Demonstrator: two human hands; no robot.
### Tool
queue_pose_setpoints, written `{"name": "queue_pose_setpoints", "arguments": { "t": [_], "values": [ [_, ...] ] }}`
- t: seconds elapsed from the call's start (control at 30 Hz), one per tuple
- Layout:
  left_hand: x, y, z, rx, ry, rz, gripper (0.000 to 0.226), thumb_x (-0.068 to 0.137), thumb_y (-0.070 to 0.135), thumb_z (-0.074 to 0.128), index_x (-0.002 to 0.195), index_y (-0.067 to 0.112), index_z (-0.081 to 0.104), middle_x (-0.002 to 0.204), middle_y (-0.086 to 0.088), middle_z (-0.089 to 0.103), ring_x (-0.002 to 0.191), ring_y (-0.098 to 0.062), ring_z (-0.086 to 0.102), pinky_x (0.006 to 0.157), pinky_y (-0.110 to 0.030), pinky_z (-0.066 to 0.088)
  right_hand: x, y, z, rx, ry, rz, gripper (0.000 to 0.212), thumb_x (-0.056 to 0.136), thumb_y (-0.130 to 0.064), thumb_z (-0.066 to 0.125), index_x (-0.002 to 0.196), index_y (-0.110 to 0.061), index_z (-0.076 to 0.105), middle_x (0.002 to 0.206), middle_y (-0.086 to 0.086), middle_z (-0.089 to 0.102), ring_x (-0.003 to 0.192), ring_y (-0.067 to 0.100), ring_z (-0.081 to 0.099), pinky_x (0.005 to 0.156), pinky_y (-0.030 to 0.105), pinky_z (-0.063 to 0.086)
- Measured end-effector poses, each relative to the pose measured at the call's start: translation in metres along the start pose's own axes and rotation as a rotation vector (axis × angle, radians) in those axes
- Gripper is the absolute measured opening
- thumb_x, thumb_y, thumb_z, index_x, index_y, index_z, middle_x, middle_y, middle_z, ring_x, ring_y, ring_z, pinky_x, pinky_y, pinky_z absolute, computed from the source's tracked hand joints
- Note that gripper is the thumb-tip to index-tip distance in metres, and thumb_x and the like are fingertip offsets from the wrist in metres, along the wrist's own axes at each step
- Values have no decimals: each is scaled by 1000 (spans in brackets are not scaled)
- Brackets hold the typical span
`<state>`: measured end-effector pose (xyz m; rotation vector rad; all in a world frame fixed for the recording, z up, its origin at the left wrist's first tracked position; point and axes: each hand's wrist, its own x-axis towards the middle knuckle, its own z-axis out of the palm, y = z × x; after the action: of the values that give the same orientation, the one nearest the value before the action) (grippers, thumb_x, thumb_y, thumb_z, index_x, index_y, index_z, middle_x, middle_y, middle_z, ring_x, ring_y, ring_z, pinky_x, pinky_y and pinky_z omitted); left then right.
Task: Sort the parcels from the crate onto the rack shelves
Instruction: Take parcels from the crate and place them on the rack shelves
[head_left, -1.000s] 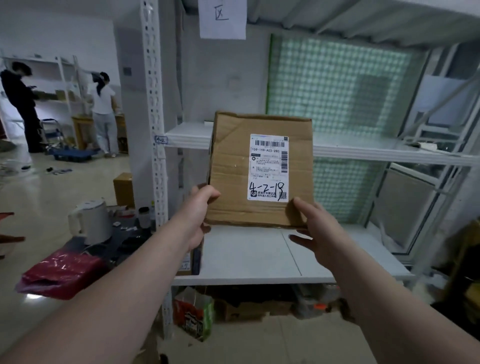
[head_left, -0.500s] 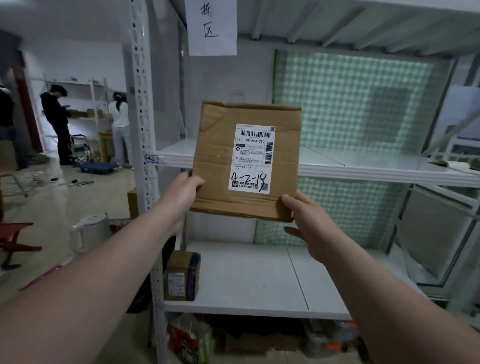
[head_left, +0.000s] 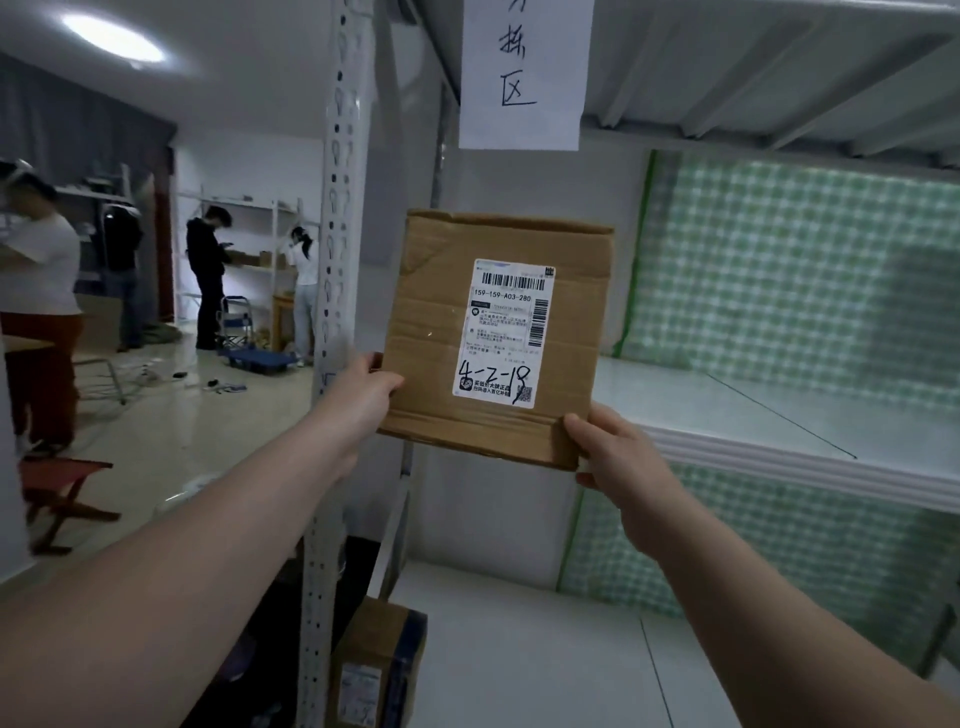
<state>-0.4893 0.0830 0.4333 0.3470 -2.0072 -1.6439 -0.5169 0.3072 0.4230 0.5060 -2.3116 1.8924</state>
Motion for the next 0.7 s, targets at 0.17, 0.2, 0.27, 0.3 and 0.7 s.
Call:
{"name": "queue_pose_setpoints", "arguments": {
  "t": [0.17, 0.2, 0.27, 0.3, 0.7],
  "values": [
    [46, -4, 18, 6, -12, 38, 39, 97, 18, 47, 136, 14, 42, 122, -7, 57, 106, -22, 54, 90, -35, 44, 49, 7, -1, -26, -19, -59, 22, 101, -15, 47, 98, -30, 62, 87, -18, 63, 77, -5, 55, 65, 15, 39],
    [50, -6, 23, 7, -6, 43, 41, 97, 18, 48, 137, 14, 40, 124, -6, 56, 108, -22, 53, 93, -36, 45, 57, 9, -1, -34, -22, -60, 22, 101, -15, 47, 99, -31, 62, 89, -17, 63, 78, -4, 55, 65, 16, 39],
    [61, -6, 29, 19, 21, 54, 44, 96, 17, 49, 139, 15, 37, 124, -4, 54, 108, -21, 53, 92, -34, 45, 74, 12, 0, -53, -30, -71, 21, 101, -17, 48, 100, -31, 63, 91, -15, 64, 79, -2, 55, 67, 18, 40],
    [67, -6, 31, 22, 34, 65, 45, 96, 17, 50, 139, 15, 37, 124, -3, 53, 108, -20, 53, 91, -33, 44, 83, 13, 0, -58, -37, -79, 21, 101, -17, 48, 101, -31, 64, 93, -14, 65, 81, -1, 55, 68, 19, 41],
    [142, -24, 49, 156, 114, 149, 51, 94, 9, 49, 141, 27, 38, 122, 5, 55, 102, -14, 53, 83, -26, 41, 196, 51, 21, -161, -161, -215, 32, 97, -17, 48, 113, -38, 66, 113, -12, 68, 108, 12, 59, 85, 27, 43]
  ]
}}
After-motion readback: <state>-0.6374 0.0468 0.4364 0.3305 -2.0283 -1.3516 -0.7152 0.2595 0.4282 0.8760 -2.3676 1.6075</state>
